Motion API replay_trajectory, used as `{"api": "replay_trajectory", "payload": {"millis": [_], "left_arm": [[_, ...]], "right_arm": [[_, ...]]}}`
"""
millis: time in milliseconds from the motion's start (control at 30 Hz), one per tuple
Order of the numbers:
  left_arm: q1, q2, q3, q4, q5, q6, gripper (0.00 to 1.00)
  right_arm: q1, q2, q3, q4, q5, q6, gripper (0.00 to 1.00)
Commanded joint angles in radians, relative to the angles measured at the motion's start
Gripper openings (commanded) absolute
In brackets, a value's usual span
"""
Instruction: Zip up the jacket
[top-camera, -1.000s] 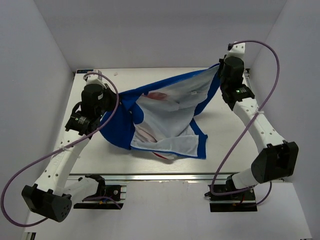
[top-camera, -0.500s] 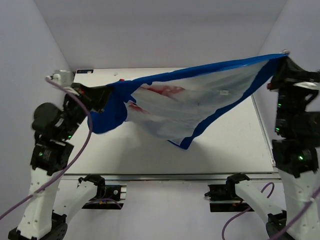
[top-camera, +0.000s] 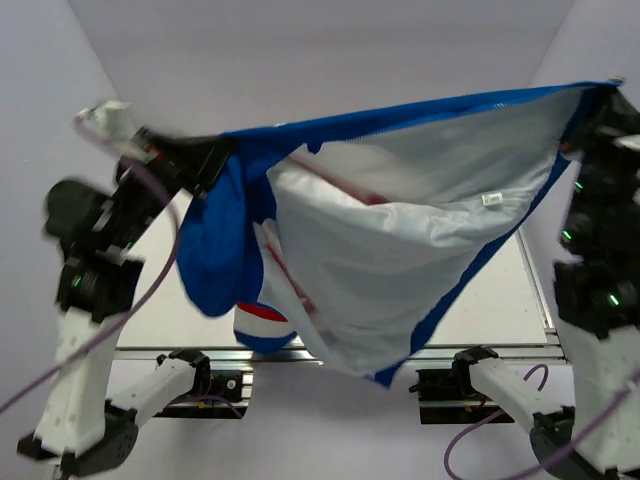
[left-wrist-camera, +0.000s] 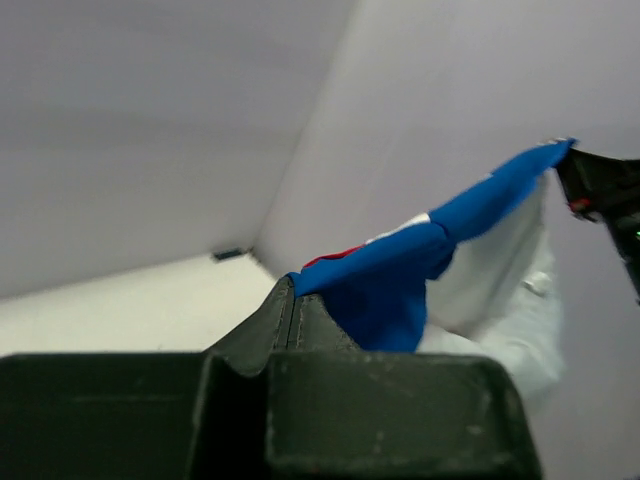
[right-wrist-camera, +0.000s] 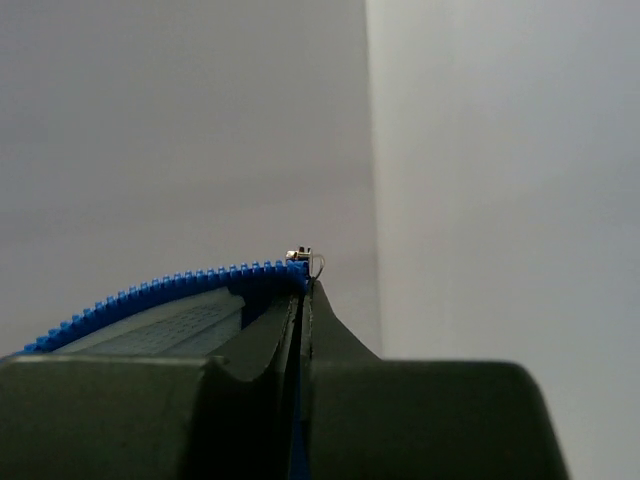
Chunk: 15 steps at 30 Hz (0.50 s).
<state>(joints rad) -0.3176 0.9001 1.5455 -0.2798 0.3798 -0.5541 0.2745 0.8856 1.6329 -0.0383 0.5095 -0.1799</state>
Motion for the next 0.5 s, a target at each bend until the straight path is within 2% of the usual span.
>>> {"api": "replay_trajectory", "payload": {"millis": [0, 67, 133, 333, 433, 467], "left_arm": [[0.018, 0.211, -0.042, -0.018, -0.166, 0.008, 0.0], [0.018, 0.296, -0.044, -0.028, -0.252, 0.026, 0.0], [0.031, 0.429, -0.044, -0.021, -0.277, 0.045, 0.0], [0.138, 0.755, -0.018, 0.117, -0.112, 0.052, 0.0], [0.156, 0.949, 0.053, 0.177, -0.044, 0.101, 0.0], [0.16, 1.053, 0.118, 0.182, -0.018, 0.115, 0.0]], "right_arm": [[-0.018, 0.142, -0.108, 0.08, 0.213, -0.07, 0.0], [-0.024, 0.199, -0.142, 0.089, 0.204, -0.064, 0.0], [-0.043, 0.289, -0.189, 0.087, 0.123, -0.018, 0.0], [-0.109, 0.506, -0.287, 0.127, -0.141, 0.027, 0.0], [-0.109, 0.57, -0.364, 0.175, -0.259, -0.001, 0.0], [-0.11, 0.582, -0.389, 0.176, -0.284, -0.001, 0.0]]}}
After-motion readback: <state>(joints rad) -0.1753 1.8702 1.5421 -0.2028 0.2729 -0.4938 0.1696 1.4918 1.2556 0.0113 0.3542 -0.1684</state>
